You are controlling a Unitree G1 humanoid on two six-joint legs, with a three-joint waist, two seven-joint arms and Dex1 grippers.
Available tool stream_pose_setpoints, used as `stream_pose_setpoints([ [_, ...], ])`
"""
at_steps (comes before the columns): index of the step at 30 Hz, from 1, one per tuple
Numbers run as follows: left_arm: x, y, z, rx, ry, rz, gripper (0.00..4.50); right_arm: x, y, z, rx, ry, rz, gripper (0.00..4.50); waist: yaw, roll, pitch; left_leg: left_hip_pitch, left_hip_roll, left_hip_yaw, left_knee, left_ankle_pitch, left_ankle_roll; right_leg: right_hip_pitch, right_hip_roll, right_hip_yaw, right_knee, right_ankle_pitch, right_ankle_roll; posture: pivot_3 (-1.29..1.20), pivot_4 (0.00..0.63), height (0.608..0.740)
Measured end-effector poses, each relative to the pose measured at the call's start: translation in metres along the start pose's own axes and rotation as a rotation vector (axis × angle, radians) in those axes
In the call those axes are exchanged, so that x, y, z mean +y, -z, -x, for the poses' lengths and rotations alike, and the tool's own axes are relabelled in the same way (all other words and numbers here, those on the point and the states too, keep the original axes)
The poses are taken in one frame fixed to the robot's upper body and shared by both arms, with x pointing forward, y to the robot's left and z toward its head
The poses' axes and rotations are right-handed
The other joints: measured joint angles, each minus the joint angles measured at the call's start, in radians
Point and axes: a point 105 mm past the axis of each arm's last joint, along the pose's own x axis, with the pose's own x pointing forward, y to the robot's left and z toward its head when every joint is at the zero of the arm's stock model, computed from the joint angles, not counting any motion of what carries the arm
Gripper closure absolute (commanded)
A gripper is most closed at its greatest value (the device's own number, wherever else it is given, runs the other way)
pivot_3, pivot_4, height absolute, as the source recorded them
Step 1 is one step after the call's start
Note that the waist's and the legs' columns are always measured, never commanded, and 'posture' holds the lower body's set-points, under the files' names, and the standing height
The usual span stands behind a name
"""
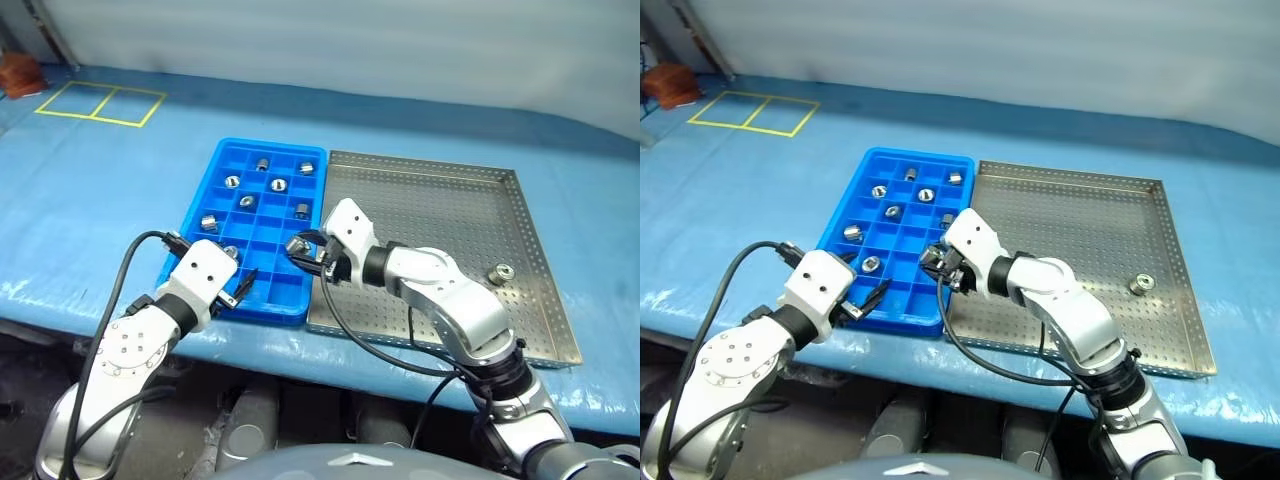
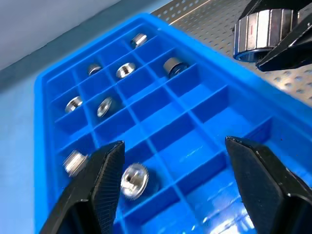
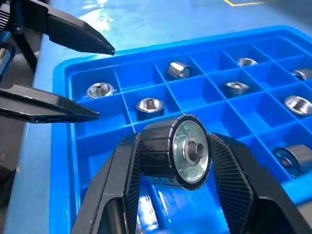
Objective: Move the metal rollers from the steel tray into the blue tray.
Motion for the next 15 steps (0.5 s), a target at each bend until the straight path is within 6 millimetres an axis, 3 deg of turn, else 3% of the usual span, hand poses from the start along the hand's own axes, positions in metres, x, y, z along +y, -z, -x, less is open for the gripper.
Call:
stream_pose_setpoints([
  [6, 0.001, 0.012, 0.004, 0.057, -0.023, 0.01, 0.9, 0.012, 0.01, -0.016, 0.035, -0.061, -0.027, 2.7, 0.054, 0.0, 0.0, -0.001, 0.0, 0.0, -0.001, 0.0, -0.001, -0.001, -0.001, -0.001, -0.001, 0.0, 0.0, 0.48, 0.15, 0.74],
  [15, -0.001, 0.009, 0.002, 0.042, -0.013, 0.011, 0.9, 0.012, 0.026, -0.017, 0.075, -0.051, -0.07, 2.7, 0.107, 0.0, 0.0, -0.001, 0.0, 0.001, -0.002, -0.001, -0.002, -0.003, -0.001, -0.002, -0.001, -0.001, -0.002, 0.45, 0.15, 0.74],
])
